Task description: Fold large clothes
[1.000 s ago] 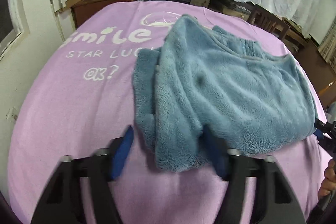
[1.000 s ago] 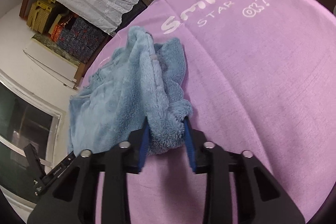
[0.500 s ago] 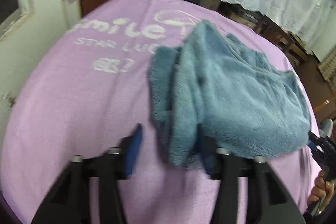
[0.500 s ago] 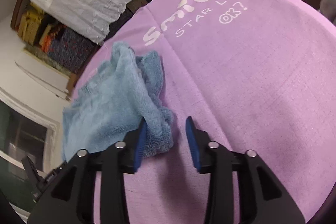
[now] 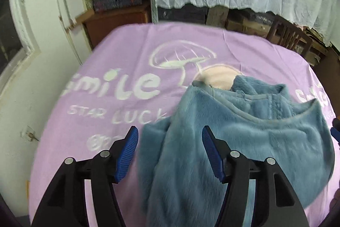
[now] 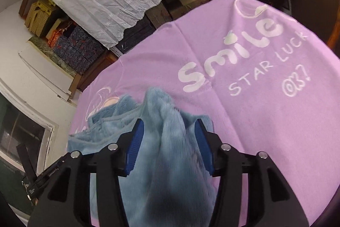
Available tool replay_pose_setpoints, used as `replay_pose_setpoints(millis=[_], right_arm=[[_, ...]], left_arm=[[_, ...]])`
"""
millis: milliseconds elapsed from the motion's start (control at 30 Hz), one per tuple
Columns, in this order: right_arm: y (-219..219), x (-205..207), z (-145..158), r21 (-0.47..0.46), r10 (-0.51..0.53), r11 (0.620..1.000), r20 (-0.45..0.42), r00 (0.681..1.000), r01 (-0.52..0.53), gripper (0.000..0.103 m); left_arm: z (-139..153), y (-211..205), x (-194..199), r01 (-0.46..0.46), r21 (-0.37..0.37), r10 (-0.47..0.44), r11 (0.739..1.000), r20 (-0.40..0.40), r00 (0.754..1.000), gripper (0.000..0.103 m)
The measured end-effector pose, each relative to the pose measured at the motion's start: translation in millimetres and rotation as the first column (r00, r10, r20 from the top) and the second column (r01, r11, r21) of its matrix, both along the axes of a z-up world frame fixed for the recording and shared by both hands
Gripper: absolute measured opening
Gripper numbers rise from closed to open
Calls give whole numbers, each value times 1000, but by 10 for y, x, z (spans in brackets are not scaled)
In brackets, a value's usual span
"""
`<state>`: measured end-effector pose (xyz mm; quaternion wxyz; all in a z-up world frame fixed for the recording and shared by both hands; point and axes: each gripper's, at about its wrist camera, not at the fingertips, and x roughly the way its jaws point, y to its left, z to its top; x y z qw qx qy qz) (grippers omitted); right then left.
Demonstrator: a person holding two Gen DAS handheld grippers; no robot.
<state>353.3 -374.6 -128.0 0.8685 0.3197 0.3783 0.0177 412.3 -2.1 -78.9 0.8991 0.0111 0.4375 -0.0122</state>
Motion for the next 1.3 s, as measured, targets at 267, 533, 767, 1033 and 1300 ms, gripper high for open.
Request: replay_pose_setpoints(millis=[267, 533, 767, 1033, 1300], right_arm=[[83, 337, -304, 17, 45, 999, -33, 998, -44, 11], [33, 305, -54, -14, -6, 1000, 73, 997, 7, 10], [-84, 452, -480, 63, 12, 998, -62, 998, -8, 14], [-120, 261, -89, 10, -48, 999, 59, 997, 47, 34], [572, 217, 232, -77, 158, 986, 142, 977, -148, 34]], left_arm=[[-300, 61, 261, -18, -48, 18, 999, 0, 1000, 50], [-72, 127, 236, 2, -154, 12, 988, 92, 996, 15], [-376, 40, 401, -72, -11, 72, 997, 19, 997, 45], [38, 68, 173, -45, -52, 52, 998, 133, 990, 54], [245, -583, -109, 165, -40, -154, 986, 199, 968, 66]])
